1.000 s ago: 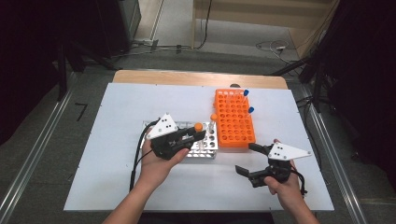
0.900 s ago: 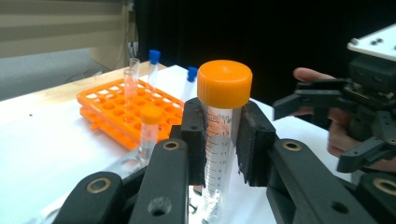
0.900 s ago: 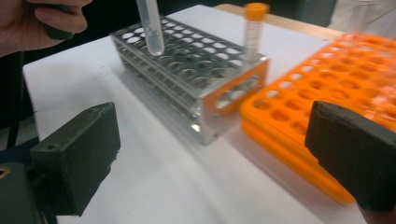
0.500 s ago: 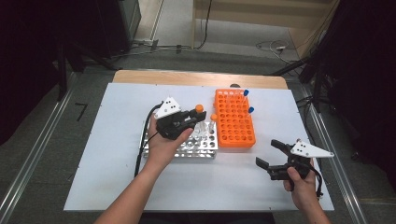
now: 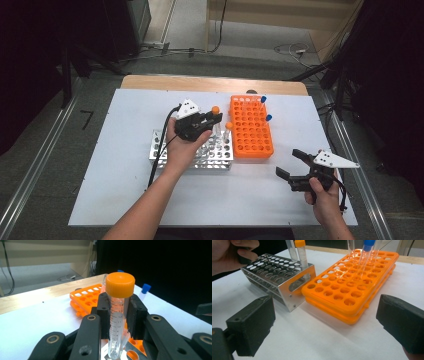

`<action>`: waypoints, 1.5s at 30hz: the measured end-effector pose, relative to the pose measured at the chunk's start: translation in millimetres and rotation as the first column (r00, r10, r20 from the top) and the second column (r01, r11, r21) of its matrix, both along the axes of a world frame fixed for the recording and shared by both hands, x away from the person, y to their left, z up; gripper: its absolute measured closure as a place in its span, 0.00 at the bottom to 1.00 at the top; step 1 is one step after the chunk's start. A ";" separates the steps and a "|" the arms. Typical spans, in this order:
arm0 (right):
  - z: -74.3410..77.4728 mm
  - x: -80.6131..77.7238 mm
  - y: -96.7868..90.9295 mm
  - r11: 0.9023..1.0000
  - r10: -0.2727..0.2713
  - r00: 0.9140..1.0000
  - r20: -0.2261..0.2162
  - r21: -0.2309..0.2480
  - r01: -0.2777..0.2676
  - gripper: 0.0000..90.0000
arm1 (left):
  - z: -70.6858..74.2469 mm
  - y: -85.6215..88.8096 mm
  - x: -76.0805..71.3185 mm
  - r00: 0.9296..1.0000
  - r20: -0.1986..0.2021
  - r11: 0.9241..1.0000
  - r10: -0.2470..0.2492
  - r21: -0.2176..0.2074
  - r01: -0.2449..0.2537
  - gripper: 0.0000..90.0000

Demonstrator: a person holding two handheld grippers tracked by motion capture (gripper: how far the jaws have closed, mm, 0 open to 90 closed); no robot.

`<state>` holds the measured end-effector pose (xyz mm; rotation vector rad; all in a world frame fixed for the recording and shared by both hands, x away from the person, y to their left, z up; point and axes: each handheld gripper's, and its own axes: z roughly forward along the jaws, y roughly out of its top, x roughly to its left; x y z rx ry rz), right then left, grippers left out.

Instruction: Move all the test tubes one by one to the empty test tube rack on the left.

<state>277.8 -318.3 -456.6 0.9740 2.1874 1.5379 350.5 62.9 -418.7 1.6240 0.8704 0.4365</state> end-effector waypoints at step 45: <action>-3.3 2.0 1.0 1.000 -0.011 1.000 0.004 -0.010 0.011 0.01 | -5.4 -2.2 -13.8 0.988 -0.143 0.997 -0.061 0.046 0.068 0.33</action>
